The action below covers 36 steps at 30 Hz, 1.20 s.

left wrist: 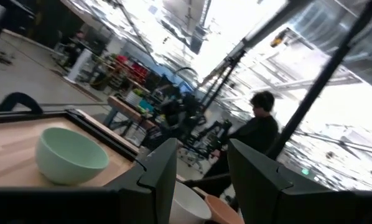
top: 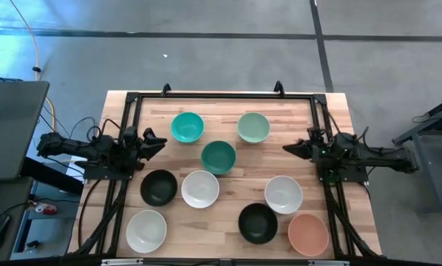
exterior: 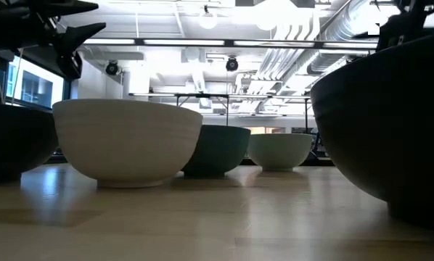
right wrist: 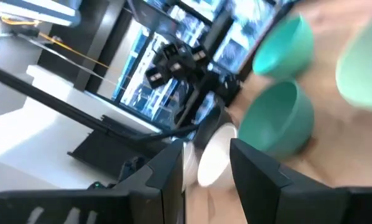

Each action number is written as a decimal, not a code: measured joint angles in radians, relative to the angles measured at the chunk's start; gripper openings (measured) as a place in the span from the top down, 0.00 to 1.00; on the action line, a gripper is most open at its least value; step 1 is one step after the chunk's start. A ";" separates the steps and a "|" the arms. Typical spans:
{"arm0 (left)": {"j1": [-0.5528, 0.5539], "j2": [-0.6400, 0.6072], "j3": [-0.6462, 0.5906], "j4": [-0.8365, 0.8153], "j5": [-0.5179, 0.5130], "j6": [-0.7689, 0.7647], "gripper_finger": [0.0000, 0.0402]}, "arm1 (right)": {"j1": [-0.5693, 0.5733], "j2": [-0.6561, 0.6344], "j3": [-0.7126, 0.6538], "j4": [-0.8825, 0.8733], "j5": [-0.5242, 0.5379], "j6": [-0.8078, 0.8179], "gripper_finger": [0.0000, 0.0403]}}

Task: Nest bowls inside each other
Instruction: Stack the green bowl on the green bowl

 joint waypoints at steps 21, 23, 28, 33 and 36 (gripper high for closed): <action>0.000 0.131 0.319 -0.452 -0.164 0.009 0.67 | -0.185 0.610 0.684 -0.492 0.046 -0.487 0.69; 0.001 0.169 0.382 -0.547 -0.185 -0.018 0.67 | -0.205 0.683 0.755 -0.509 0.046 -0.518 0.69; 0.043 0.253 0.504 -0.738 -0.193 -0.026 0.67 | -0.279 0.860 0.945 -0.748 0.046 -0.529 0.69; 0.109 0.312 0.542 -0.778 -0.143 0.015 0.67 | -0.327 0.998 1.050 -0.946 0.047 -0.525 0.69; 0.153 0.337 0.542 -0.783 -0.129 0.098 0.67 | -0.333 1.043 1.058 -0.946 0.047 -0.537 0.69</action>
